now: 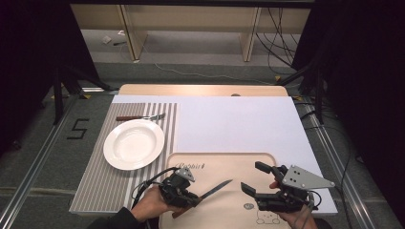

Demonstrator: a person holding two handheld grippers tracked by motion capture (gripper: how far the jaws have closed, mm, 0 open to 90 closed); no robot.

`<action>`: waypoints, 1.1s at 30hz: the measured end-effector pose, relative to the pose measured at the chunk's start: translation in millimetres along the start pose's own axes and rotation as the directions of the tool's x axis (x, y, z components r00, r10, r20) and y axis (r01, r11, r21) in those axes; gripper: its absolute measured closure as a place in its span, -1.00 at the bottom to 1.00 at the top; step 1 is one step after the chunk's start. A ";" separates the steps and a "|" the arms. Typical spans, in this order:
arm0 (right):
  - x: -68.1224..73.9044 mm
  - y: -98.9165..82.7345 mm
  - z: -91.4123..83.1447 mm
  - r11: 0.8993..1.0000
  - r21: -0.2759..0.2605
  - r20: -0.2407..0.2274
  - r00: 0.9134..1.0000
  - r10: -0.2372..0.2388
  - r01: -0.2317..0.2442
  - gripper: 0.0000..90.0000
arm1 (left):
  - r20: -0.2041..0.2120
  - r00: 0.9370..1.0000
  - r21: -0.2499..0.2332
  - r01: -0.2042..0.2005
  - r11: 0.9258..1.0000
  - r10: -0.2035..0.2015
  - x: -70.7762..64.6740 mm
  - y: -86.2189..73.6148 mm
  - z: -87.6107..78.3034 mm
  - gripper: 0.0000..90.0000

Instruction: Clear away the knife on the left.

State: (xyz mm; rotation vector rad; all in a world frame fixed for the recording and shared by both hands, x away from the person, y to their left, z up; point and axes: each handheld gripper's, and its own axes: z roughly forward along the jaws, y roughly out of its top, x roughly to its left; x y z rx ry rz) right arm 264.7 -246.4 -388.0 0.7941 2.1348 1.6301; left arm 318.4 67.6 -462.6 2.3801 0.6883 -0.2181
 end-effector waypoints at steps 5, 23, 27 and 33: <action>0.1 0.0 0.1 1.000 -0.001 -0.001 1.000 -0.002 0.002 -0.51 | 0.009 1.000 0.013 0.002 1.000 -0.002 1.2 -0.3 3.9 0.69; -0.1 0.0 -0.2 1.000 -0.003 -0.002 1.000 0.000 0.000 -0.51 | -0.003 1.000 0.028 -0.028 0.999 0.028 1.0 -0.9 5.3 0.45; -0.2 0.1 -0.3 1.000 -0.001 0.000 1.000 0.003 -0.003 -0.51 | -0.019 0.999 -0.026 -0.047 0.999 0.046 0.1 0.7 0.9 0.21; -0.3 0.0 -0.3 1.000 -0.003 0.001 1.000 0.003 -0.003 -0.51 | -0.037 0.994 -0.086 -0.102 0.991 0.099 -7.1 3.3 1.8 -0.05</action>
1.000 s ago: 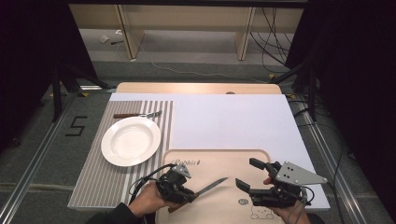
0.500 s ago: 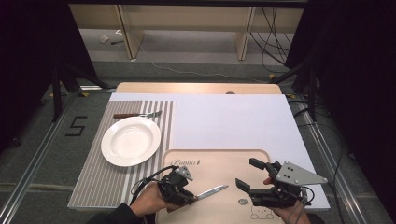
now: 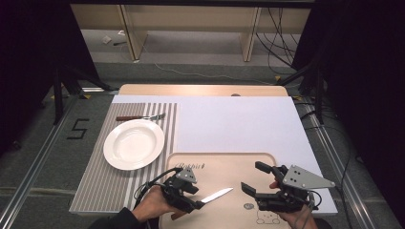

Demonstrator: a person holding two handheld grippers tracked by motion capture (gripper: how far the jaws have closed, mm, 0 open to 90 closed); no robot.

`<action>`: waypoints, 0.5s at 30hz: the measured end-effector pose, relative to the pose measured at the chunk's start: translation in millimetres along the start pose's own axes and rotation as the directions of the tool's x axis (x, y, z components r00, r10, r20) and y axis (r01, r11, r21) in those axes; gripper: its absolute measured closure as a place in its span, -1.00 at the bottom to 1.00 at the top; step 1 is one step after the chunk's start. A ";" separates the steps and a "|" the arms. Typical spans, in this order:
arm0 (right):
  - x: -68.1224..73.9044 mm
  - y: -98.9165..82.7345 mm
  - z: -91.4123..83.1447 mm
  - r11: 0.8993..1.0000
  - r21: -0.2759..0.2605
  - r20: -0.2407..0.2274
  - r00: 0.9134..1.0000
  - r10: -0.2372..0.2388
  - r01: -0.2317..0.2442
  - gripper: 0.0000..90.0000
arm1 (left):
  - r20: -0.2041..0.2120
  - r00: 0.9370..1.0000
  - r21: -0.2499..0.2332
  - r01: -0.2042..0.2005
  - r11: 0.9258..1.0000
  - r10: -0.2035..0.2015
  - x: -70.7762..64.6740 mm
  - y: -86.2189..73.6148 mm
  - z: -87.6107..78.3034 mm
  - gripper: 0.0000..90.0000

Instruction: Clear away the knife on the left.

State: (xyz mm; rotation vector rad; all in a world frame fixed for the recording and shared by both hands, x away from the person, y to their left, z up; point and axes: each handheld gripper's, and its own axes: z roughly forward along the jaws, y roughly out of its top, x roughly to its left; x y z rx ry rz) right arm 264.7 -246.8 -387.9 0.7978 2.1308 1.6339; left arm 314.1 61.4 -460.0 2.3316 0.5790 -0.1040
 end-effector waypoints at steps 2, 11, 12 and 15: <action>0.0 0.0 0.0 1.000 -0.001 0.000 1.000 0.000 0.000 -0.51 | 0.009 1.000 -0.019 -0.008 1.000 0.009 -2.2 0.8 0.2 0.00; -0.1 0.0 0.2 1.000 -0.001 0.000 1.000 0.002 -0.002 -0.51 | 0.032 0.999 -0.021 -0.022 1.000 0.023 -3.8 6.1 8.8 0.41; -0.2 0.0 0.1 1.000 -0.001 0.000 1.000 0.002 -0.002 -0.51 | 0.035 0.999 -0.004 -0.035 0.999 0.035 -4.4 7.3 11.2 0.46; -0.3 0.0 0.0 1.000 -0.002 0.000 1.000 0.002 -0.002 -0.51 | 0.038 0.998 0.027 -0.050 0.998 0.049 -5.9 9.1 16.9 0.65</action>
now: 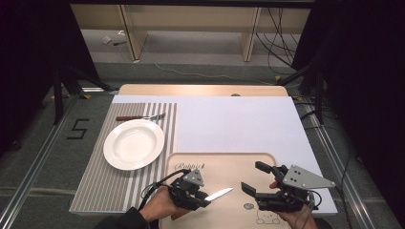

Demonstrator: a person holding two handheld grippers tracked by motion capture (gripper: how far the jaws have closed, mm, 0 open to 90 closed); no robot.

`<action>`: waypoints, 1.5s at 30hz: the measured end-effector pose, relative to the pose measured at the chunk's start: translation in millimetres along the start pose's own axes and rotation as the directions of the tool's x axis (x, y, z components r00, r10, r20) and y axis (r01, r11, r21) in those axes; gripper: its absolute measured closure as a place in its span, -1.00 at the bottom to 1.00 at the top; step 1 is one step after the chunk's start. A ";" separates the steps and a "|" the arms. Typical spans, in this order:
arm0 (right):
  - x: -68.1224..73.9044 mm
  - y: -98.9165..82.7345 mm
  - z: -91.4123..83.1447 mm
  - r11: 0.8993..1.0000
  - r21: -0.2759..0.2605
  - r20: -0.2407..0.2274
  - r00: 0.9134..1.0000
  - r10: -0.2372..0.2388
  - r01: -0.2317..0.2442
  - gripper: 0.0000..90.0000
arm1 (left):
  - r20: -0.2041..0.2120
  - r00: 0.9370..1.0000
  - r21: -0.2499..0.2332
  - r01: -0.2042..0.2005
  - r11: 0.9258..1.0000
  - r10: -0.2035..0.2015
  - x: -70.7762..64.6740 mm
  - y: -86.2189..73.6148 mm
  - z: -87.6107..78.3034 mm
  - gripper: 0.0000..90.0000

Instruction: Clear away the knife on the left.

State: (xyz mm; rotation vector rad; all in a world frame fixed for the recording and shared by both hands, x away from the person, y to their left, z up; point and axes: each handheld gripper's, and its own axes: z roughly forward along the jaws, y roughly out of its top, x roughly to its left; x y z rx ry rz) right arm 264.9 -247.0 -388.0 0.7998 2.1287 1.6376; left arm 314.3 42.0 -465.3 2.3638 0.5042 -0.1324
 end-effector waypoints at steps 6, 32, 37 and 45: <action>0.0 0.0 -0.1 1.000 0.000 -0.001 1.000 0.000 0.000 -0.51 | 0.001 1.000 0.057 -0.010 0.998 0.010 0.0 2.3 12.1 0.96; 0.2 0.4 -1.1 1.000 -0.003 -0.002 1.000 0.001 -0.001 -0.51 | -0.024 1.000 0.168 0.007 0.986 -0.003 3.0 -3.7 -0.1 0.99; 0.0 0.2 -0.9 1.000 -0.003 -0.001 1.000 0.001 -0.001 -0.51 | 0.000 1.000 0.212 -0.013 0.977 0.013 -3.6 -4.7 -0.2 0.99; 0.0 0.3 -1.0 1.000 -0.004 -0.002 1.000 0.001 -0.001 -0.51 | -0.032 0.999 0.230 0.017 0.973 -0.009 7.6 -9.2 -9.7 0.99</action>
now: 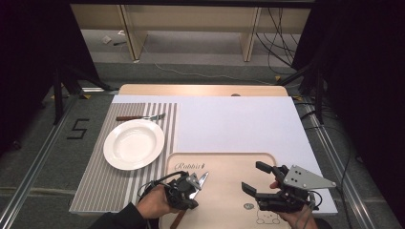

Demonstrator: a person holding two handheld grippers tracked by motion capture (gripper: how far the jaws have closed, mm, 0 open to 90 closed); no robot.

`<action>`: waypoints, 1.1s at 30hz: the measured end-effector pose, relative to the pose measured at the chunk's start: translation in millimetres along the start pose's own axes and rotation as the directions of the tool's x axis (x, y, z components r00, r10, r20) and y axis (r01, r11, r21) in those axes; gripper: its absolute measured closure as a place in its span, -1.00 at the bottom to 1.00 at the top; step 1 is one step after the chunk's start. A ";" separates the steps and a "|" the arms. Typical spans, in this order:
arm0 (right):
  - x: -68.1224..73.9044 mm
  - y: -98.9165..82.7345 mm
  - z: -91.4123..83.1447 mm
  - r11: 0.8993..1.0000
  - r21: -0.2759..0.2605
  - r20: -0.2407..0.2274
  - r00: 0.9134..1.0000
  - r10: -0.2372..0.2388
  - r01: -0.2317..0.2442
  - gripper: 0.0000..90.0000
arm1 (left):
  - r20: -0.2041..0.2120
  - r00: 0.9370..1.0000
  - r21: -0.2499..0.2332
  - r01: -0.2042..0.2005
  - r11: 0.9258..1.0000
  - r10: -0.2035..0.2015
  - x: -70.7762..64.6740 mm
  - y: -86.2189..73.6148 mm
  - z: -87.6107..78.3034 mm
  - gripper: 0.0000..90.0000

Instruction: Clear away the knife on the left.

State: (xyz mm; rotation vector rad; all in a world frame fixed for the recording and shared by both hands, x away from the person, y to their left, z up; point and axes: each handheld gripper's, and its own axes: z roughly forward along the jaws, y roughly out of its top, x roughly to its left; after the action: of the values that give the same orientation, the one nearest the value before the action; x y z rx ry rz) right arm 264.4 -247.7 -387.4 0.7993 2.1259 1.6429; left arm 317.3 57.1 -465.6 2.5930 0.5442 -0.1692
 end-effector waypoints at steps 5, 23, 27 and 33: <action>0.1 0.0 0.3 1.000 0.000 0.000 1.000 -0.002 0.002 -0.51 | -0.008 1.000 -0.011 0.027 1.000 -0.027 7.8 -2.2 -2.6 0.99; 0.0 0.0 0.2 1.000 0.001 -0.001 1.000 -0.001 0.001 -0.51 | -0.056 0.994 -0.019 0.089 0.996 -0.090 28.0 -11.6 -12.8 0.99; 0.2 0.1 0.0 1.000 0.000 0.000 1.000 -0.002 0.002 -0.51 | -0.072 0.992 -0.016 0.100 0.995 -0.101 32.9 -15.3 -16.5 0.99; 0.0 0.2 -0.1 1.000 0.001 -0.002 1.000 0.001 -0.001 -0.51 | -0.093 0.988 -0.015 0.121 0.993 -0.121 38.9 -19.6 -21.4 0.99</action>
State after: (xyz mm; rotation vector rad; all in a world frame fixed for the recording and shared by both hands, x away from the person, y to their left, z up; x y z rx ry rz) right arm 264.3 -247.8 -387.3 0.7991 2.1275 1.6439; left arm 345.3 96.7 -463.6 2.5698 0.7353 -0.0848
